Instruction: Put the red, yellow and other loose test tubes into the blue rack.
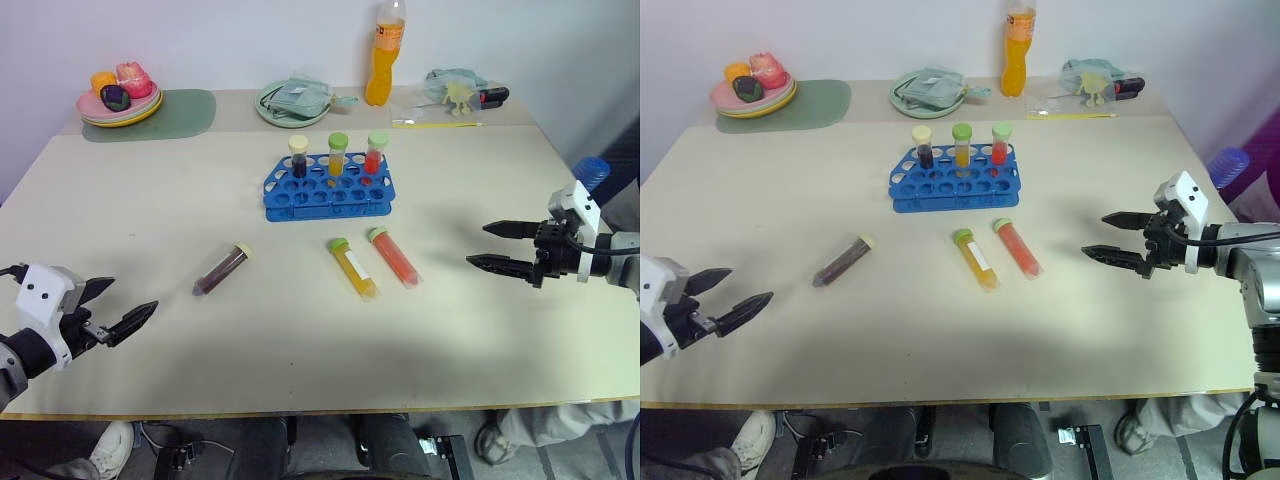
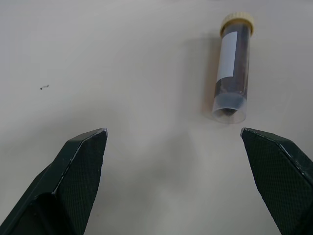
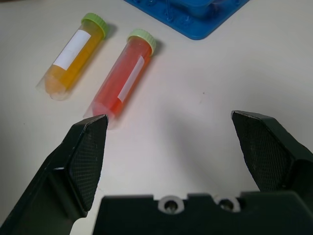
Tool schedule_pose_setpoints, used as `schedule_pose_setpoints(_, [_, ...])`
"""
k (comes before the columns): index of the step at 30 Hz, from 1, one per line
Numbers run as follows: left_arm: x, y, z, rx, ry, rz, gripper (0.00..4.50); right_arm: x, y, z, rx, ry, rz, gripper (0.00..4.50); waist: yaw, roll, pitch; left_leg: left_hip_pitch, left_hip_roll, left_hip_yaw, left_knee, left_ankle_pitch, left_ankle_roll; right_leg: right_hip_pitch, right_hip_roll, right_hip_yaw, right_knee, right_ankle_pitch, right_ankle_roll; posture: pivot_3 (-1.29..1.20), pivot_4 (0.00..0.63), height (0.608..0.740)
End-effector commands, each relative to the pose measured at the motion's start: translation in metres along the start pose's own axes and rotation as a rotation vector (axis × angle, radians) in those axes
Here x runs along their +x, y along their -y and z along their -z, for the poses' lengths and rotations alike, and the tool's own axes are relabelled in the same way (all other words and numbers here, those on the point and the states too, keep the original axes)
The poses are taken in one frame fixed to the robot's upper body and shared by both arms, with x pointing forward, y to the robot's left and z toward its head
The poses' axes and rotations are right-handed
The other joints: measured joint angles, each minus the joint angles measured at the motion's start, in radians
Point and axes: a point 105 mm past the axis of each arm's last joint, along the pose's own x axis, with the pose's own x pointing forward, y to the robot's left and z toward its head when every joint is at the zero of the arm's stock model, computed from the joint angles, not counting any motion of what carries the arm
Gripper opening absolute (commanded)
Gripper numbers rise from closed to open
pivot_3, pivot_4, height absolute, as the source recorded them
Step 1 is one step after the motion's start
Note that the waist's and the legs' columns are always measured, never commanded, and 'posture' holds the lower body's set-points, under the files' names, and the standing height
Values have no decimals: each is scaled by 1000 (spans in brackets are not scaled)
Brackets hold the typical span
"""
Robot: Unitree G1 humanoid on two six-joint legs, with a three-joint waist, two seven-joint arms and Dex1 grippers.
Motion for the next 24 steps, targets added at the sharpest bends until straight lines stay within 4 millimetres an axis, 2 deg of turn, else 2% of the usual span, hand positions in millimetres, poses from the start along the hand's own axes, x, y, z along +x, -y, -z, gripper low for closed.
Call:
schedule_pose_setpoints(1, [-2,-2,-14,15,44,-5,4500,-1,-2,-17,-49,43,0,4452,1,0,0,0,0,0,0,0,0,0,0,0,0,0,0,0,150,729])
schedule_pose_setpoints(6, [-4,0,-13,10,43,-12,4500,8,-7,-16,-46,29,6,4452,0,0,0,0,0,0,0,0,0,0,0,0,1,1,1,0,150,729])
schedule_pose_setpoints(13, [2,4,-13,0,56,-5,4500,19,-20,-31,-50,57,41,4452,0,0,0,0,0,0,0,0,0,0,0,0,1,1,2,0,150,729])
schedule_pose_setpoints(17, [12,13,-16,-17,85,25,4500,25,-23,-37,-21,66,78,4452,4,0,0,0,0,0,2,0,0,0,0,0,2,2,3,0,150,729])
schedule_pose_setpoints(20, [12,14,-16,-18,89,32,4500,27,-31,-41,16,77,78,4452,2,-1,0,0,-1,0,2,0,0,0,0,0,2,2,3,0,150,729])
schedule_pose_setpoints(24, [28,31,-29,-2,131,125,4500,37,-30,-49,-3,-20,151,4452,1,0,0,-1,-1,-1,3,0,0,0,1,-1,3,2,3,0,150,729])
